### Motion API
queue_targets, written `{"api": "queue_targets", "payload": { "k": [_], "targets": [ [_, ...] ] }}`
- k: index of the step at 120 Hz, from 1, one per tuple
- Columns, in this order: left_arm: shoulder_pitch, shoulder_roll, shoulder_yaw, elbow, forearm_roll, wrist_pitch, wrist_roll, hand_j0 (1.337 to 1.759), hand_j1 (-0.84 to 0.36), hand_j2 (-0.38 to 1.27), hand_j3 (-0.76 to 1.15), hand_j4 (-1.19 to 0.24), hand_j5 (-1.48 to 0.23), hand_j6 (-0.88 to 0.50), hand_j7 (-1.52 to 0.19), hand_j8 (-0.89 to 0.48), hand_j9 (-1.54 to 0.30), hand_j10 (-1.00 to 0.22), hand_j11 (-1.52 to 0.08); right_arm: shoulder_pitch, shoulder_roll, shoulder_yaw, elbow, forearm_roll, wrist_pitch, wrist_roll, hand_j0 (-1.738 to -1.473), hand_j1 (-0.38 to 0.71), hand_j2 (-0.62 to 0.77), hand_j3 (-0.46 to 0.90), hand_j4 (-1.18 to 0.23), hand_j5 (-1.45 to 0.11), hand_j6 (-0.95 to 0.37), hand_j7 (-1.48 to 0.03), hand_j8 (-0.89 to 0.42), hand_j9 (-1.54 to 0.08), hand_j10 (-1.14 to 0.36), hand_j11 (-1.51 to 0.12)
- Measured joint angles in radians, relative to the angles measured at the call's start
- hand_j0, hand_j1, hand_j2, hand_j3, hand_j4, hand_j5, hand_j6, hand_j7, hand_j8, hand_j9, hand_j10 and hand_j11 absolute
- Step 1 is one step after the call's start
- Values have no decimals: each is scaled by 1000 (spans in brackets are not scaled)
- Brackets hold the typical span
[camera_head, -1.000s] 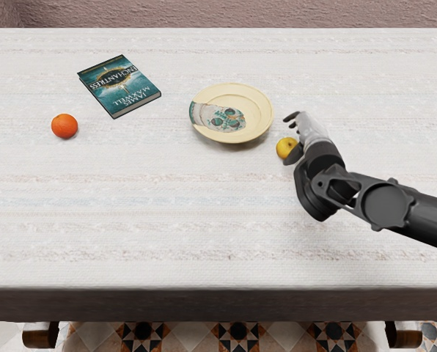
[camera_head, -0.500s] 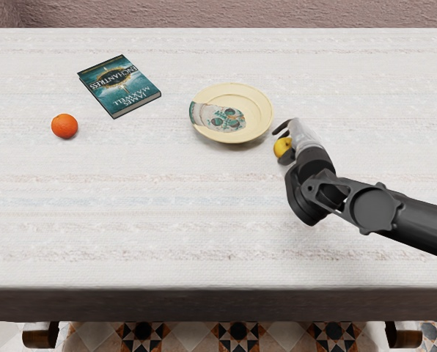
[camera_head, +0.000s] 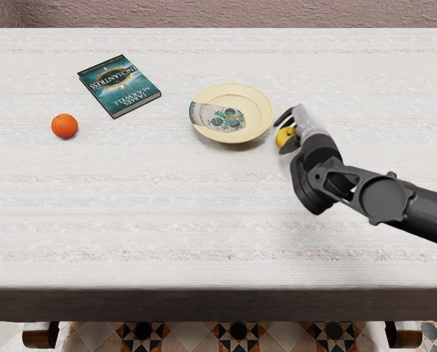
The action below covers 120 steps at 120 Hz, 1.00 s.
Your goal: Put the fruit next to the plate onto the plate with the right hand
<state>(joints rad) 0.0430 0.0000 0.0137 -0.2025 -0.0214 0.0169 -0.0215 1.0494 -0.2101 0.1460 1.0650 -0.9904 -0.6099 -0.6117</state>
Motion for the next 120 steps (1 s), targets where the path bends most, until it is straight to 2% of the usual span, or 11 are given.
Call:
{"api": "queue_targets", "payload": {
  "k": [32,62,76,84,104,120],
  "targets": [
    [0,0,0,0,0,0,0,1658,349,0,0,0,0,0,0,0,0,0,0,65,-7,22,31,1,0,1,-1655,230,190,1,-635,-876,-532,-849,-405,-883,-565,-877],
    [0,0,0,0,0,0,0,1658,349,0,0,0,0,0,0,0,0,0,0,68,89,70,8,0,0,3,-1657,237,255,1,-640,-884,-549,-856,-420,-892,-575,-891],
    [0,0,0,0,0,0,0,1658,349,0,0,0,0,0,0,0,0,0,0,58,159,100,-49,2,0,53,-1658,251,308,1,-636,-891,-555,-857,-421,-892,-577,-889],
    [0,0,0,0,0,0,0,1658,349,0,0,0,0,0,0,0,0,0,0,54,182,114,-77,3,0,78,-1658,278,386,1,-635,-891,-560,-856,-428,-890,-583,-887],
    [0,0,0,0,0,0,0,1658,349,0,0,0,0,0,0,0,0,0,0,49,205,137,-177,3,0,139,-1658,265,353,0,-636,-883,-567,-853,-438,-886,-592,-885],
    [0,0,0,0,0,0,0,1658,349,0,0,0,0,0,0,0,0,0,0,40,209,151,-214,2,0,176,-1658,251,303,0,-636,-872,-561,-848,-435,-877,-586,-878]
  ]
}}
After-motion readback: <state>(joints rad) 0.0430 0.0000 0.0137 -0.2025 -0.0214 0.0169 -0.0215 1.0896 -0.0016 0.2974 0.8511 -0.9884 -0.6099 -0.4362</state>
